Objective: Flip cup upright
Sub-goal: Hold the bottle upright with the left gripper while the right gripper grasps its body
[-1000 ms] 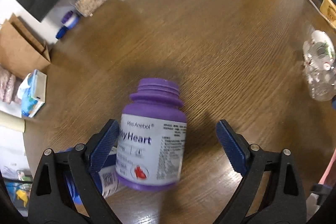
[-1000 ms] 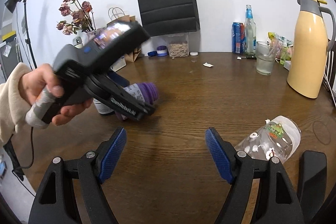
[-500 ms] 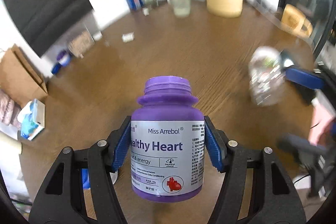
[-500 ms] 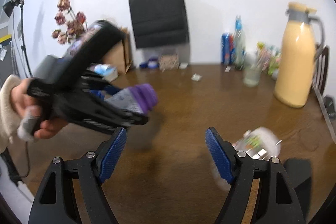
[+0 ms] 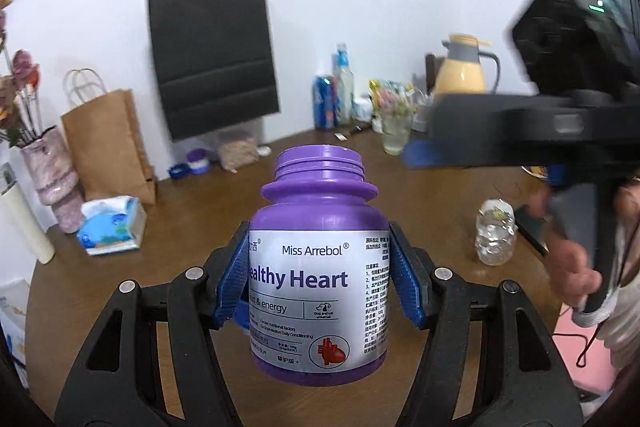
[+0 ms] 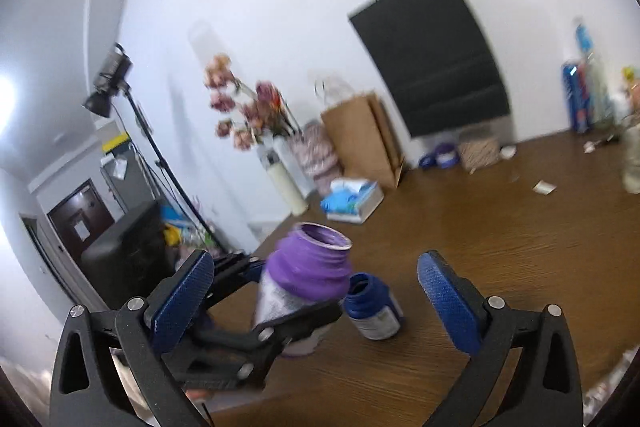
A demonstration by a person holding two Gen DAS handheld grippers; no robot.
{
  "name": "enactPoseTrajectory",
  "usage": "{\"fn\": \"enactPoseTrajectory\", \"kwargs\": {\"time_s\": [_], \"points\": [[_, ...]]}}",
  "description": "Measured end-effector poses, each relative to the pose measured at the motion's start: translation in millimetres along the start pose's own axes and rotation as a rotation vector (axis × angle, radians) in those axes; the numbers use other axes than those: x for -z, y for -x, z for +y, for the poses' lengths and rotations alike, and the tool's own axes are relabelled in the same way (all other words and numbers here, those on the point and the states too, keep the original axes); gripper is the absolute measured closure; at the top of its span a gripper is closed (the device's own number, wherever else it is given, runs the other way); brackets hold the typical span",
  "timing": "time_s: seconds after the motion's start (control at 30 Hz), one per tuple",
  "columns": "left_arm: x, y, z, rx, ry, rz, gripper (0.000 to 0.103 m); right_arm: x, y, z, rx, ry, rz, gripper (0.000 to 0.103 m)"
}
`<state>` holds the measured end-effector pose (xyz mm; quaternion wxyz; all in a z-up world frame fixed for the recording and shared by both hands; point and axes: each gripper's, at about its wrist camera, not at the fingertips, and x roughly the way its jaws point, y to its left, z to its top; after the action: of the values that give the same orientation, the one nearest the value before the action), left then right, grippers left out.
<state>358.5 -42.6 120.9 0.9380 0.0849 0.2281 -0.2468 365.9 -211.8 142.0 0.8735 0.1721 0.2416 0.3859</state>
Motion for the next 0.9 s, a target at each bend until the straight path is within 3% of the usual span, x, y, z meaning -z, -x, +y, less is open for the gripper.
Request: {"fn": "enactPoseTrajectory", "kwargs": {"time_s": [0.2, 0.23, 0.27, 0.33, 0.53, 0.57, 0.6, 0.7, 0.73, 0.77, 0.8, 0.9], "points": [[5, 11, 33, -0.018, 0.008, -0.093, 0.043, -17, -90, 4, -0.175, -0.087, 0.171, 0.0], [7, 13, 38, -0.029, 0.009, -0.116, 0.043, -18, -97, 4, -0.191, -0.099, 0.175, 0.004], [8, 13, 43, -0.04, 0.01, -0.13, 0.043, -19, -103, 4, -0.194, -0.111, 0.166, 0.021], [11, 11, 51, -0.061, 0.013, -0.135, 0.043, -21, -118, 5, -0.23, -0.133, 0.164, 0.04], [18, 10, 76, -0.09, 0.035, -0.162, 0.041, -29, -142, 16, -0.236, -0.061, 0.153, 0.044], [19, 7, 80, -0.093, 0.036, -0.148, 0.029, -29, -145, 18, -0.237, -0.048, 0.154, 0.044], [21, 3, 85, -0.094, 0.038, -0.128, 0.018, -29, -149, 22, -0.23, -0.024, 0.152, 0.044], [31, -6, 101, -0.068, 0.071, -0.088, 0.017, -24, -159, 44, -0.15, 0.147, 0.138, 0.044], [37, -8, 105, -0.063, 0.074, -0.082, 0.02, -21, -163, 54, -0.119, 0.221, 0.135, 0.044], [41, -10, 108, -0.063, 0.073, -0.08, 0.037, -18, -165, 61, -0.088, 0.281, 0.133, 0.044], [45, -12, 111, -0.073, 0.067, -0.079, 0.042, -12, -170, 71, -0.036, 0.372, 0.132, 0.044], [55, -19, 121, -0.114, 0.085, -0.089, 0.043, 7, -187, 90, 0.038, 0.56, 0.134, 0.044]]}}
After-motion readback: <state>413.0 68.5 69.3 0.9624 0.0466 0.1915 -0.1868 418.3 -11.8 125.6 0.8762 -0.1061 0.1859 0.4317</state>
